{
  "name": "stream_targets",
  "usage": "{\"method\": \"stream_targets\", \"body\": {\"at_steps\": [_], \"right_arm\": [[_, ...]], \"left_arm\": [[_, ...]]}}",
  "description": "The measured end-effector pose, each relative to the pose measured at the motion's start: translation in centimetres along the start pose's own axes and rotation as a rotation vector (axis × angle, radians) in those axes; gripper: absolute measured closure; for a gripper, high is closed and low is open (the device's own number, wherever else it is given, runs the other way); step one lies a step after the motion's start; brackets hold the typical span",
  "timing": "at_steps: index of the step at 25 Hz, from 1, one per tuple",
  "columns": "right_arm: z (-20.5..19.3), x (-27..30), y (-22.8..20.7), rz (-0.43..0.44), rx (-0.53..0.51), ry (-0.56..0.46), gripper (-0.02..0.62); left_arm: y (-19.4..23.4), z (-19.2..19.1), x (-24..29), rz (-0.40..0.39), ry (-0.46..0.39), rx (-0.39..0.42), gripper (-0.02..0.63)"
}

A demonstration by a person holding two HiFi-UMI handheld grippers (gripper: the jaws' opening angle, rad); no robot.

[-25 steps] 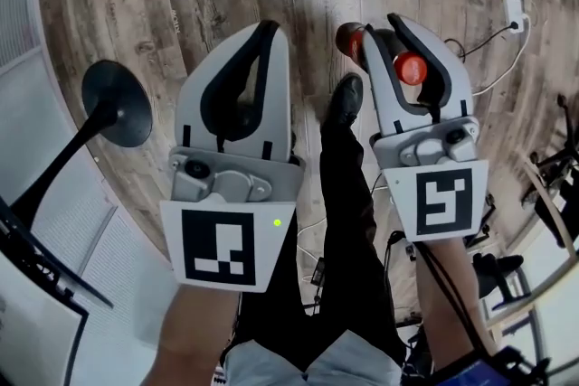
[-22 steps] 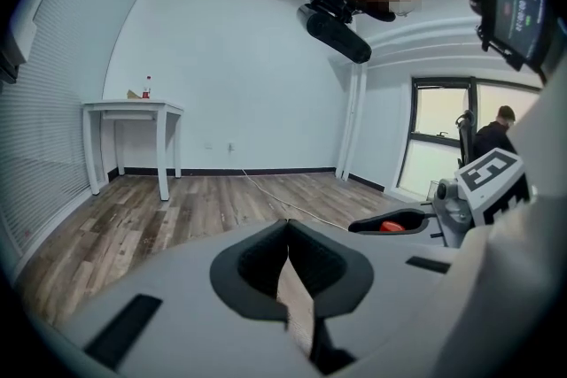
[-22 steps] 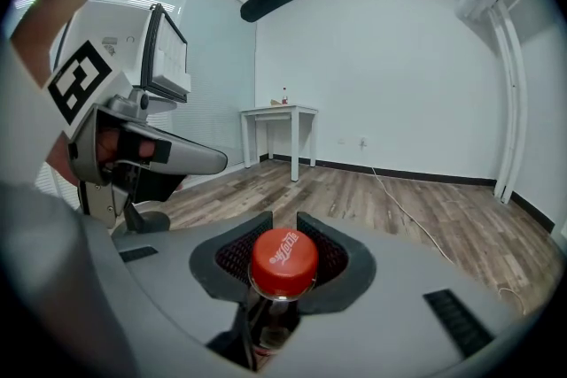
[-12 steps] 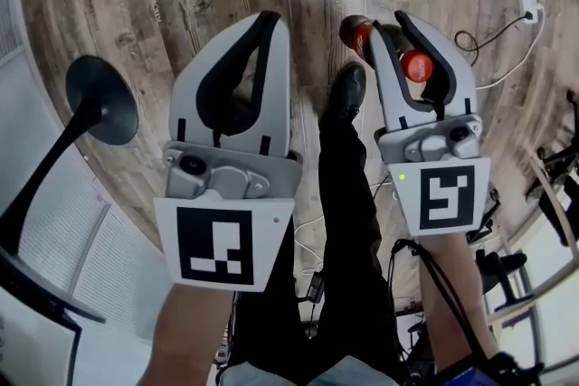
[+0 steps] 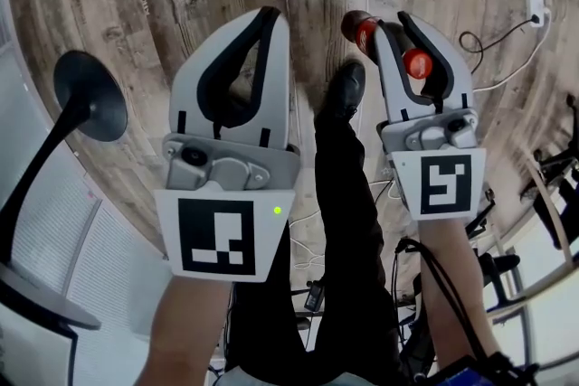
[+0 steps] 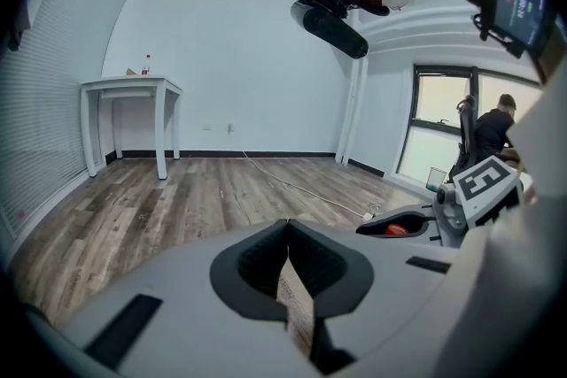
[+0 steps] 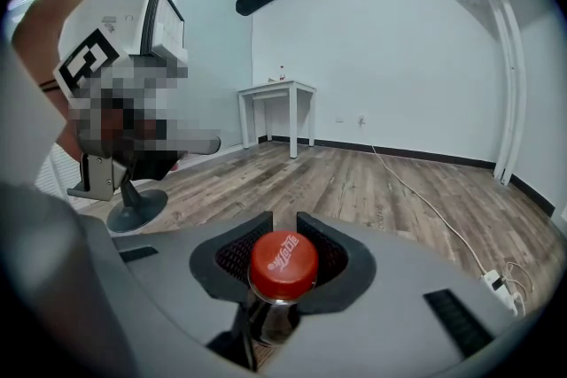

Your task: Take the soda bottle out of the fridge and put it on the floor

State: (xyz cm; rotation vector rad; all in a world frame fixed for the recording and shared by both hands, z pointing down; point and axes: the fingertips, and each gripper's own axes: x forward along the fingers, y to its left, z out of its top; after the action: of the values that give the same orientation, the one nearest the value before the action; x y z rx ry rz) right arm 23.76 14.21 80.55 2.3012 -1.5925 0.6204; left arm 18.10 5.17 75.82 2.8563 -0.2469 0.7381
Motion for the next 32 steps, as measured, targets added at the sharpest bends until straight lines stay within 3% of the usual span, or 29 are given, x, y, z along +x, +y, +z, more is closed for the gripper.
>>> {"method": "stream_targets", "body": {"at_steps": [12,18,26,32], "right_arm": [[-3.7,3.1,-0.4,0.006,-0.025,0.017,0.5],[-6.8,4.0,-0.5,0.022,-0.024,0.095,0.5],[-8.9,5.5,-0.9,0.017,-0.033,0.084,0.5],[-11.4,5.6,-0.8,0.042,-0.031,0.134,0.5]], "left_arm": [[1.2,-2.7,1.9,-0.017,-0.011,0.0,0.589],[1.7,-4.3,2.2,-0.016,-0.001,-0.011,0.589],[2.3,-5.9,2.3,-0.006,0.001,-0.001,0.589],[2.1,-6.2,3.4,-0.001,-0.021,0.001,0.589]]}}
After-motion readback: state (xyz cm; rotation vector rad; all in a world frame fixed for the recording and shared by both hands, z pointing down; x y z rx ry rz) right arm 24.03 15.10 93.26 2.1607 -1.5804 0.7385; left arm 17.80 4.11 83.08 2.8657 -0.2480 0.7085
